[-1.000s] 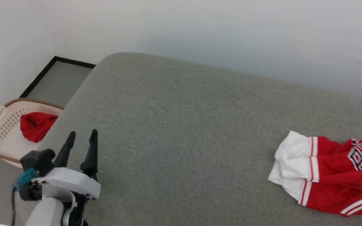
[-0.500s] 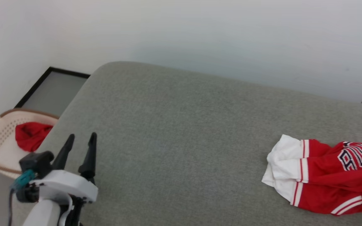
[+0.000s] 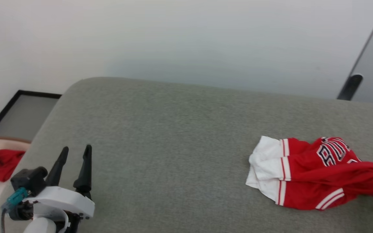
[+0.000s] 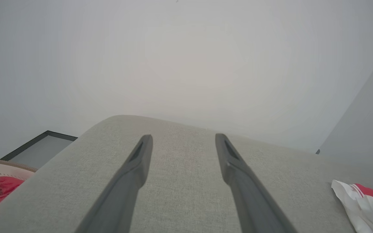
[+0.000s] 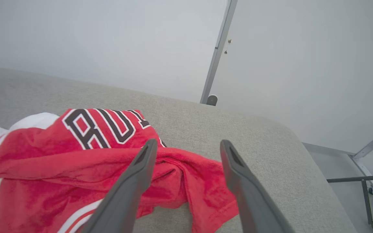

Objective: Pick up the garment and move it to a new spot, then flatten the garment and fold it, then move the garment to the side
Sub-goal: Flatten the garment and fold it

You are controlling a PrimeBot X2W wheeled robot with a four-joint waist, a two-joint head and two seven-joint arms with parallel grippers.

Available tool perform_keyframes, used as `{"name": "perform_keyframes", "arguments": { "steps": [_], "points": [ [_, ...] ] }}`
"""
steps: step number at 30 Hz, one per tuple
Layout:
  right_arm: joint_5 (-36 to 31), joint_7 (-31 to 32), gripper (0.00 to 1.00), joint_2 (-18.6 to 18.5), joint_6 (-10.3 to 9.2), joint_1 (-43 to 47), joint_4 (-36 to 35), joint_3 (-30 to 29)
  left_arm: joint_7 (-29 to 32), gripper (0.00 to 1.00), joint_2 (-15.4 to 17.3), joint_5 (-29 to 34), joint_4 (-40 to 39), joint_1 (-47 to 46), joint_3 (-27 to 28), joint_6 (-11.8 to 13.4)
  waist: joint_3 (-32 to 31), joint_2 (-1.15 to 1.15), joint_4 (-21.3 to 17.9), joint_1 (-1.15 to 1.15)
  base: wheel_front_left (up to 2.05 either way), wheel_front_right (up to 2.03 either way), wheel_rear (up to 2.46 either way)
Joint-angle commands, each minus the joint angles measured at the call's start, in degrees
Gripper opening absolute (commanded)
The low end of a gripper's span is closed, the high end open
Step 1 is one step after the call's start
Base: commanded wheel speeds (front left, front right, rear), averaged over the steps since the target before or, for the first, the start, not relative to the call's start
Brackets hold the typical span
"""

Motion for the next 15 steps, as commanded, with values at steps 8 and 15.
{"name": "perform_keyframes", "arguments": {
  "steps": [8,15],
  "points": [
    [-3.0,-6.2,1.00,4.6,-0.06,2.6,-5.2,2.1,5.5,1.00,0.3,-4.7,-1.3,-3.5,-4.8,-0.2,1.1,0.00,-4.5,0.00,0.00,0.00,0.00],
    [-3.6,-5.7,1.00,6.7,-0.06,1.6,-7.1,3.0,24.4,1.00,1.0,-15.3,-3.5,-12.0,-11.7,-0.1,2.7,0.00,-7.3,0.00,0.00,0.00,0.00]
  ]
}}
